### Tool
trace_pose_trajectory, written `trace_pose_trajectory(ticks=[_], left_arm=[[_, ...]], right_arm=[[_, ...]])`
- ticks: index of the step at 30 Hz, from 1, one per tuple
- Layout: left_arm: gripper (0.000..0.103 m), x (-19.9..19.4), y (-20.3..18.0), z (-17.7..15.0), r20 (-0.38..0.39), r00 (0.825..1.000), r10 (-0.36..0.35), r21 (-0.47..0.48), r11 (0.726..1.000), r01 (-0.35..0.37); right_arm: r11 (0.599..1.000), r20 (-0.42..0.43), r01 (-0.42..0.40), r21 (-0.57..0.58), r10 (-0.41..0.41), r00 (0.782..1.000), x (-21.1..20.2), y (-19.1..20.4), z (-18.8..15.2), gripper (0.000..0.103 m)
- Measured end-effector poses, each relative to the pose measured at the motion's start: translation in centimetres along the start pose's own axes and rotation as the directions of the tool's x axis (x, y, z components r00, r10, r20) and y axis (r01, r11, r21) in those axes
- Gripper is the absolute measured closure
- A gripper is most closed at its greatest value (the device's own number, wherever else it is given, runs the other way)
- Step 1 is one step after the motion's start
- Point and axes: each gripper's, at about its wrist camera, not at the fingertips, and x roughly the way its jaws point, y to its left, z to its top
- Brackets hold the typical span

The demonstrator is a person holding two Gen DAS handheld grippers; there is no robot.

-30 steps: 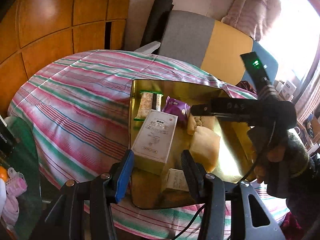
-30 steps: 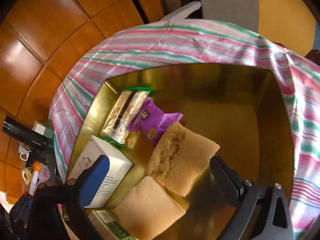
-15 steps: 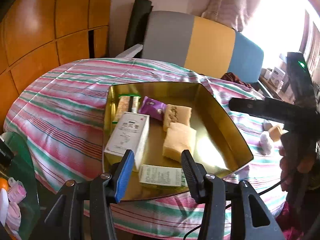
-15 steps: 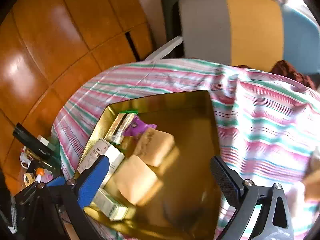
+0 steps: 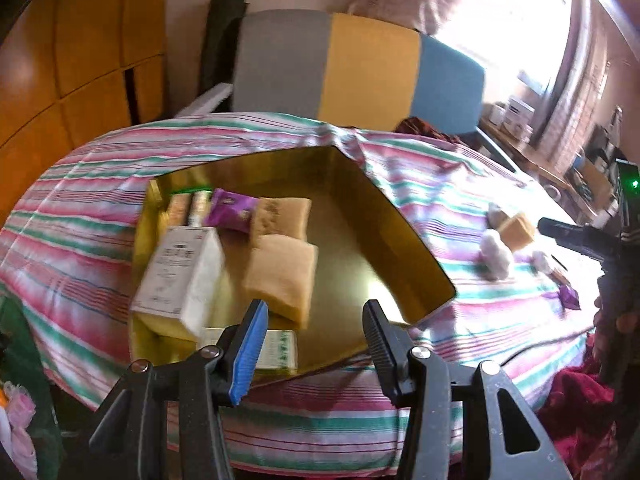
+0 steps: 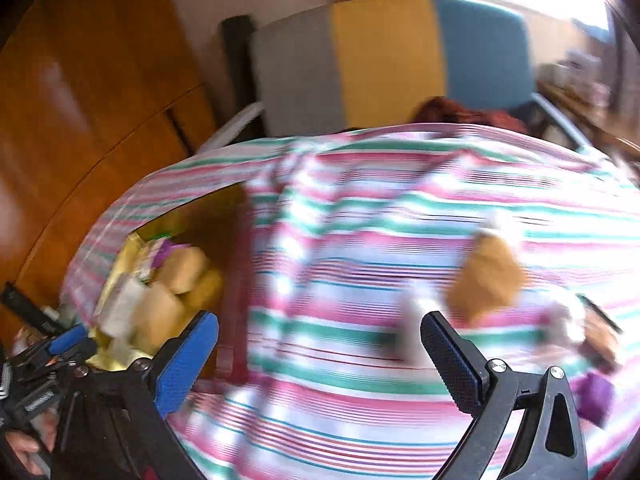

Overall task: Organize objects
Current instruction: 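Carry the yellow sponge into the gold tray and open the right gripper, then grasp a plastic-wrapped white bundle with the left gripper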

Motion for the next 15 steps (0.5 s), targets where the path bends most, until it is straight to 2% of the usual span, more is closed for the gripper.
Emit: trace_pose_trajectory(ticks=[3, 6, 10, 12, 14, 15], left_arm=[[0.053, 0.7, -0.9, 0.2, -0.03, 0.999, -0.03, 0.003, 1.0, 0.03], [0.053, 1.2, -2.1, 0.6, -0.05, 0.997, -0.059, 0.023, 0.998, 0.061], [0.053, 1.3, -4.6, 1.4, -0.054, 0.994, -0.096, 0.086, 0.991, 0.101], [0.053, 1.6, -6.3, 1.9, -0.063, 0.993, -0.104, 0.129, 0.985, 0.112], [0.053, 2.1, -8.1, 2.4, -0.07, 0.991, -0.114, 0.168, 0.978, 0.124], [0.053, 2.3, -8.9, 2.6, -0.077, 0.99, -0.122, 0.18, 0.975, 0.134]], right_arm=[[0.993, 0.018, 0.083, 0.089, -0.085, 0.996, -1.6, -5.1, 0.0, 0.0], [0.971, 0.04, 0.172, 0.169, -0.181, 0.983, -3.5, -10.0, -0.4, 0.0], [0.911, 0.079, 0.244, 0.332, -0.284, 0.955, -5.8, -15.9, -1.7, 0.0], [0.856, 0.099, 0.237, 0.46, -0.315, 0.944, -6.9, -18.9, -3.0, 0.0], [0.801, 0.145, 0.166, 0.575, -0.299, 0.943, -8.1, -21.0, -3.7, 0.0], [0.772, 0.182, 0.136, 0.621, -0.311, 0.933, -8.8, -21.9, -4.1, 0.0]])
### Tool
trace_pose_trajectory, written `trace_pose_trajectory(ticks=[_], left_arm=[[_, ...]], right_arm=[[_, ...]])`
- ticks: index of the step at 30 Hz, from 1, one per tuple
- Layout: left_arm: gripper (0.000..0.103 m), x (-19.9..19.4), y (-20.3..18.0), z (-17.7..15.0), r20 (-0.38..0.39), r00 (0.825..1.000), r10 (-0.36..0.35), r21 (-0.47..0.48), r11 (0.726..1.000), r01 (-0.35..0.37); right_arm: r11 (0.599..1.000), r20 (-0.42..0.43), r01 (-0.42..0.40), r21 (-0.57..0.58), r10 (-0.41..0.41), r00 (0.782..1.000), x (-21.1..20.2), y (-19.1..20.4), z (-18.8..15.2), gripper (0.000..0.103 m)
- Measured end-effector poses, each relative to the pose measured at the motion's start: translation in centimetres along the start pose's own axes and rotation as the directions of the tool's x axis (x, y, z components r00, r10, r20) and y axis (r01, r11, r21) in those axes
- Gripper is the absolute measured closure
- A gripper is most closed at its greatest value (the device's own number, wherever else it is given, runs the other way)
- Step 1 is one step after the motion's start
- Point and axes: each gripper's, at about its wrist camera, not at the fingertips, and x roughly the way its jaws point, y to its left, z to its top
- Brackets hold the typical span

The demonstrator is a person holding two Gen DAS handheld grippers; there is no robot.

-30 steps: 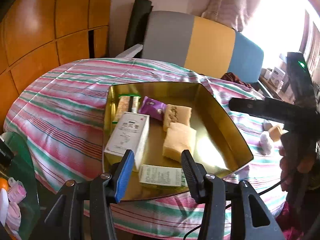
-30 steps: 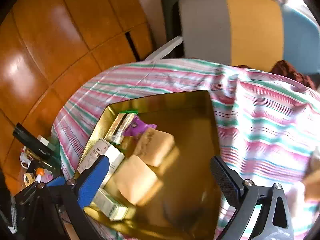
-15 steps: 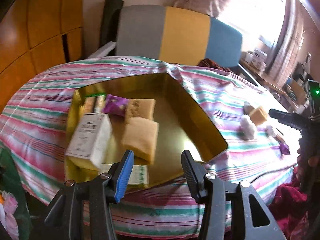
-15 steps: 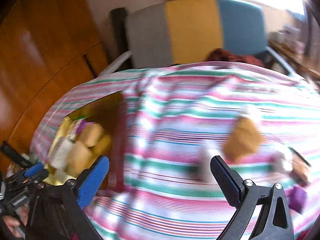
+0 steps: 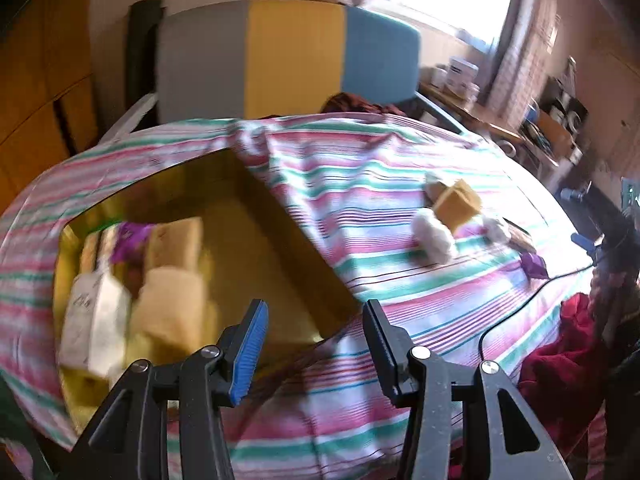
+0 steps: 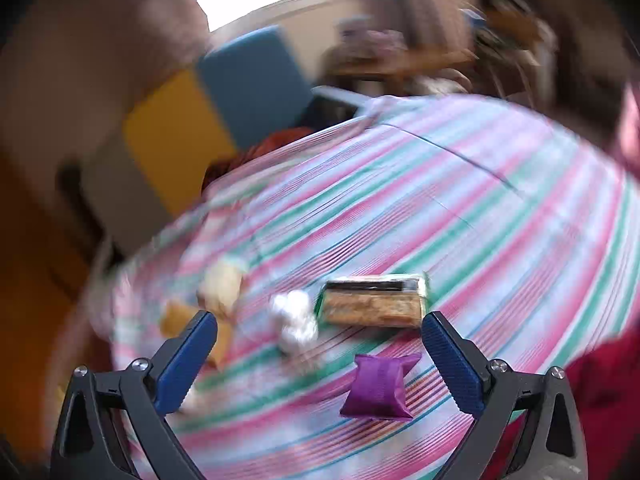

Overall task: Organize objects
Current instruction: 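Grasp a plastic-wrapped white bundle with the left gripper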

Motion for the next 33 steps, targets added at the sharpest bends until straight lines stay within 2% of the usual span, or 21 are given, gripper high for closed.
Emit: trace_pose_trajectory(ticks=[3, 6, 12, 22, 26, 29, 31, 32, 33], left_arm=[[0.053, 1.5, -2.2, 1.1, -0.028, 0.999, -0.042, 0.026, 0.999, 0.043], [0.053, 3.0, -4.4, 1.8, -0.061, 0.995, -0.078, 0.057, 0.995, 0.081], [0.053, 6.3, -8.2, 3.6, -0.104, 0.986, -0.133, 0.085, 0.986, 0.142], [0.053, 12.1, -11.6, 6.2, -0.163, 0.968, -0.192, 0.019, 0.98, 0.197], [0.053, 15.1, -12.3, 7.3, -0.166, 0.97, -0.176, -0.021, 0.984, 0.175], [0.054, 17.9, -12.8, 7.6, -0.198, 0.97, -0.139, -0.009, 0.99, 0.14], [0.059, 19.5, -12.9, 7.4, -0.221, 0.966, -0.137, -0.009, 0.99, 0.138], [0.067, 19.7, -12.8, 7.2, -0.205, 0.97, -0.132, -0.001, 0.991, 0.135], [0.067, 19.5, -12.8, 6.9, -0.178, 0.975, -0.133, 0.014, 0.99, 0.138]], right_arm=[[0.994, 0.039, -0.017, 0.106, 0.013, 0.999, -0.6, -1.9, 0.5, 0.0], [0.985, 0.019, -0.043, 0.165, 0.041, 0.999, -0.1, -2.9, 0.8, 0.0], [0.989, -0.03, -0.067, 0.128, 0.072, 0.997, 0.5, -1.5, -0.1, 0.0], [0.987, -0.071, -0.101, 0.124, 0.11, 0.991, 1.3, -1.3, -0.6, 0.0], [0.987, -0.073, -0.111, 0.119, 0.12, 0.99, 1.4, -1.2, -0.5, 0.0], [0.985, -0.062, -0.113, 0.127, 0.122, 0.991, 1.2, -1.4, -0.4, 0.0], [0.982, -0.05, -0.113, 0.148, 0.122, 0.991, 1.1, -1.9, -0.3, 0.0], [0.982, -0.048, -0.113, 0.154, 0.122, 0.991, 1.0, -2.0, -0.2, 0.0], [0.98, -0.043, -0.111, 0.164, 0.12, 0.992, 1.0, -2.3, -0.2, 0.0]])
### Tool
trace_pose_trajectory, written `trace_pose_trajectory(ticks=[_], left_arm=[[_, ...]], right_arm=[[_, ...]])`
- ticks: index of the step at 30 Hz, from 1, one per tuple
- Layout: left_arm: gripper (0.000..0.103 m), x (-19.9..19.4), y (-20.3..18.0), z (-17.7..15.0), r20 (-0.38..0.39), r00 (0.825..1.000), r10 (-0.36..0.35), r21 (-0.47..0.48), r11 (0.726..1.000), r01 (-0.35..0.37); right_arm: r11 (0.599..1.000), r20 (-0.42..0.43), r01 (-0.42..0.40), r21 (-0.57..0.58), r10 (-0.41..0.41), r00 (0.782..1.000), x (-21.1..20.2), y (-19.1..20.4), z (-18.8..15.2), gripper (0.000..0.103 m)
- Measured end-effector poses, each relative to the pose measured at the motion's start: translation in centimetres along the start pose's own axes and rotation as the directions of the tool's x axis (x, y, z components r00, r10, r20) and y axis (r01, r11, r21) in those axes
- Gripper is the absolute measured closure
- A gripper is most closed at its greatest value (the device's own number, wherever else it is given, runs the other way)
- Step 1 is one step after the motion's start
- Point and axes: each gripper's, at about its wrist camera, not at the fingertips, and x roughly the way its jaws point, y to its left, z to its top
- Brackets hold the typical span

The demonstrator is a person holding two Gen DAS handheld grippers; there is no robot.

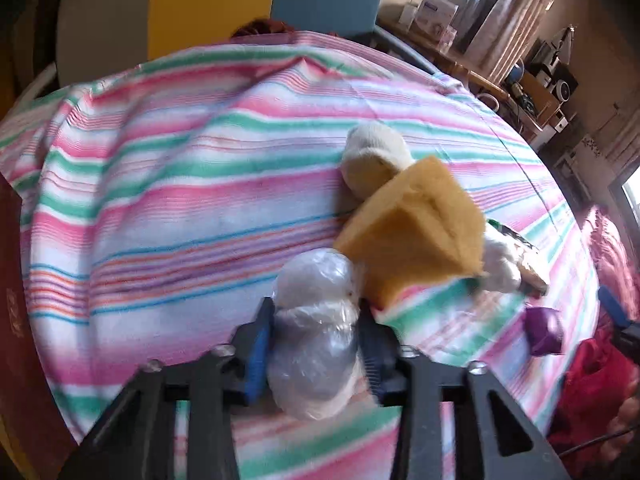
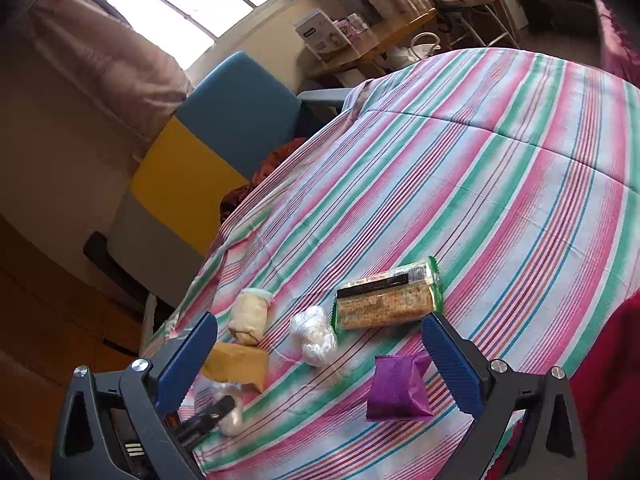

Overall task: Organize objects
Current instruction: 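Grasp a plastic-wrapped white bundle with the left gripper, then carry the white bundle to the tray while the right gripper grasps a purple candy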

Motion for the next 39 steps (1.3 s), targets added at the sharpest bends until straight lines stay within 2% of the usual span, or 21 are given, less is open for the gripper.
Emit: trace_pose_trajectory(ticks=[7, 10, 13, 17, 20, 21, 22, 23, 27, 29, 30, 31, 36, 39], left_arm=[[0.068, -2.4, 0.3, -3.8, 0.041, 0.999, -0.033, 0.085, 0.996, 0.03], [0.068, -3.6, -0.2, -6.2, 0.058, 0.998, -0.03, 0.155, 0.988, 0.02], [0.068, -4.1, -0.6, -7.5, 0.072, 0.997, -0.033, 0.18, 0.984, 0.019], [0.068, -4.1, -0.6, -8.0, 0.086, 0.996, -0.024, 0.194, 0.981, 0.007], [0.068, -4.2, -0.7, -8.1, 0.088, 0.996, -0.02, 0.204, 0.979, 0.002], [0.068, -4.2, -0.6, -8.1, 0.089, 0.996, -0.023, 0.203, 0.979, 0.004], [0.068, -4.2, -0.5, -8.1, 0.091, 0.995, -0.029, 0.198, 0.98, 0.011], [0.068, -4.3, -0.4, -8.3, 0.092, 0.995, -0.034, 0.195, 0.981, 0.015], [0.068, -4.2, -0.3, -8.3, 0.097, 0.994, -0.043, 0.189, 0.982, 0.024], [0.068, -4.1, -0.3, -8.4, 0.103, 0.994, -0.043, 0.185, 0.983, 0.023], [0.068, -4.2, -0.2, -8.5, 0.106, 0.993, -0.043, 0.181, 0.983, 0.023], [0.068, -4.2, -0.2, -8.5, 0.107, 0.993, -0.046, 0.176, 0.984, 0.027], [0.068, -5.0, 0.4, -8.5, 0.091, 0.994, -0.059, 0.133, 0.99, 0.047], [0.068, -5.4, 0.5, -9.0, 0.096, 0.994, -0.043, 0.139, 0.99, 0.029]], right_arm=[[0.999, -0.015, 0.041, 0.018, -0.04, 0.999, 0.6, -0.6, 0.3, 0.0], [0.993, -0.05, 0.114, -0.007, -0.114, 0.992, 1.5, -0.5, 0.1, 0.0], [0.983, -0.112, 0.176, -0.045, -0.18, 0.977, 2.9, -0.3, -0.2, 0.0], [0.97, -0.123, 0.225, -0.093, -0.236, 0.964, 3.4, 0.0, -0.5, 0.002], [0.953, -0.148, 0.278, -0.12, -0.294, 0.944, 4.1, 0.0, -0.9, 0.011], [0.946, -0.164, 0.295, -0.136, -0.315, 0.935, 4.5, 0.1, -1.1, 0.018], [0.936, -0.18, 0.315, -0.156, -0.34, 0.923, 5.0, 0.1, -1.3, 0.026], [0.924, -0.204, 0.336, -0.182, -0.37, 0.906, 5.6, 0.2, -1.6, 0.029], [0.899, -0.283, 0.359, -0.249, -0.422, 0.861, 7.5, 0.1, -3.0, 0.037], [0.875, -0.283, 0.386, -0.291, -0.465, 0.839, 8.0, 0.2, -3.3, 0.049], [0.865, -0.273, 0.397, -0.308, -0.48, 0.834, 8.0, 0.3, -3.4, 0.056], [0.859, -0.271, 0.401, -0.319, -0.488, 0.83, 8.1, 0.3, -3.5, 0.058], [0.855, -0.274, 0.348, -0.383, -0.465, 0.842, 8.3, 1.3, -4.4, 0.059], [0.811, -0.265, 0.336, -0.479, -0.498, 0.826, 9.1, 2.6, -5.5, 0.06]])
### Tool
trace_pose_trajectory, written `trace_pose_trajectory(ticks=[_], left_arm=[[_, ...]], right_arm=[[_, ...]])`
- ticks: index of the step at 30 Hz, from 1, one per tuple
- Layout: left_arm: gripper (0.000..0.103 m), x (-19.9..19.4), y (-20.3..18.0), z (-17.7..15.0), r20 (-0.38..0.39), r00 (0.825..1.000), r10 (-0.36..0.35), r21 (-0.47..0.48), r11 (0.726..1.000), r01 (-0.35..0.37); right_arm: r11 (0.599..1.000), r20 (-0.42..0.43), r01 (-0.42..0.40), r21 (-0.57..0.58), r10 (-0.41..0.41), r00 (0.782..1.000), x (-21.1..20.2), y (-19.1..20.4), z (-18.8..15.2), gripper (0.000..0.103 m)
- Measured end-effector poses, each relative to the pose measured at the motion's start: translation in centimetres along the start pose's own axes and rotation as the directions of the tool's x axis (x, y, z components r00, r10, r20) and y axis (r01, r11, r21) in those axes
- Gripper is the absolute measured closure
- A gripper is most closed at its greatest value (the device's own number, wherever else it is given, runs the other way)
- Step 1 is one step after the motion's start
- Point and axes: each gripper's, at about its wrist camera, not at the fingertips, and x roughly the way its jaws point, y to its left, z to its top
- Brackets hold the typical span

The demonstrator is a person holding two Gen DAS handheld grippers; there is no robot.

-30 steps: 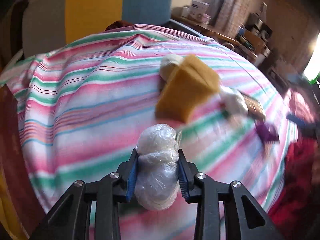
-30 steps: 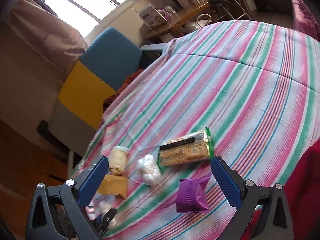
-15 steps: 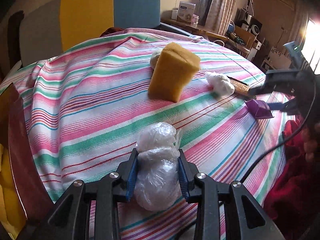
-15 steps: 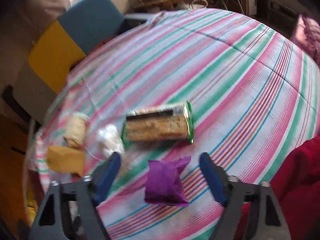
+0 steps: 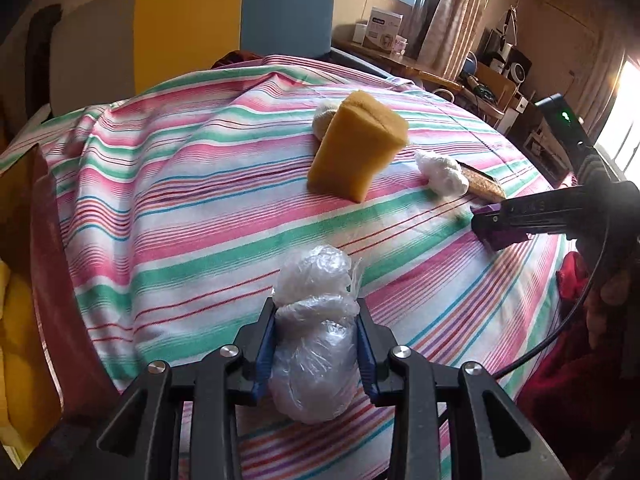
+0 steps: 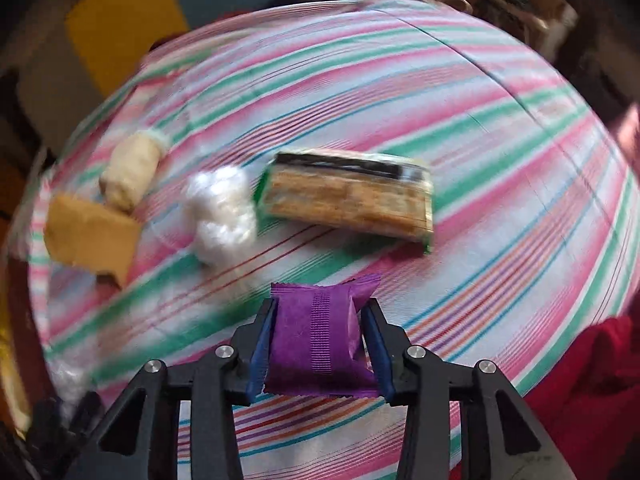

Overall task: Organize objects
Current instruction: 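Carry the white bundle to the tray while the right gripper grasps a purple candy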

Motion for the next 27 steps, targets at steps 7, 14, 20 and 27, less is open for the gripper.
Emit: trace_pose_trajectory(ticks=[7, 14, 20, 27], left_arm=[[0.068, -3.0, -0.8, -0.5, 0.05, 0.998, -0.028, 0.024, 0.999, 0.027], [0.068, -9.5, 3.5, 1.2, 0.168, 0.986, -0.023, -0.089, 0.995, 0.038], [0.068, -12.5, 13.8, 3.3, 0.164, 0.974, 0.158, -0.264, 0.958, -0.111], [0.068, -11.1, 26.8, 4.4, -0.002, 0.971, 0.24, -0.481, 0.851, -0.211]], right_arm=[[0.997, -0.006, 0.01, -0.07, -0.011, 1.0, 0.1, 0.8, -0.3, 0.06], [0.994, 0.004, 0.036, -0.104, -0.036, 0.999, -0.2, 0.8, -0.9, 0.06], [0.991, 0.01, 0.045, -0.123, -0.045, 0.999, -0.5, 0.7, -1.1, 0.06], [0.991, 0.009, 0.036, -0.13, -0.035, 0.999, -0.5, 0.9, -1.2, 0.058]])
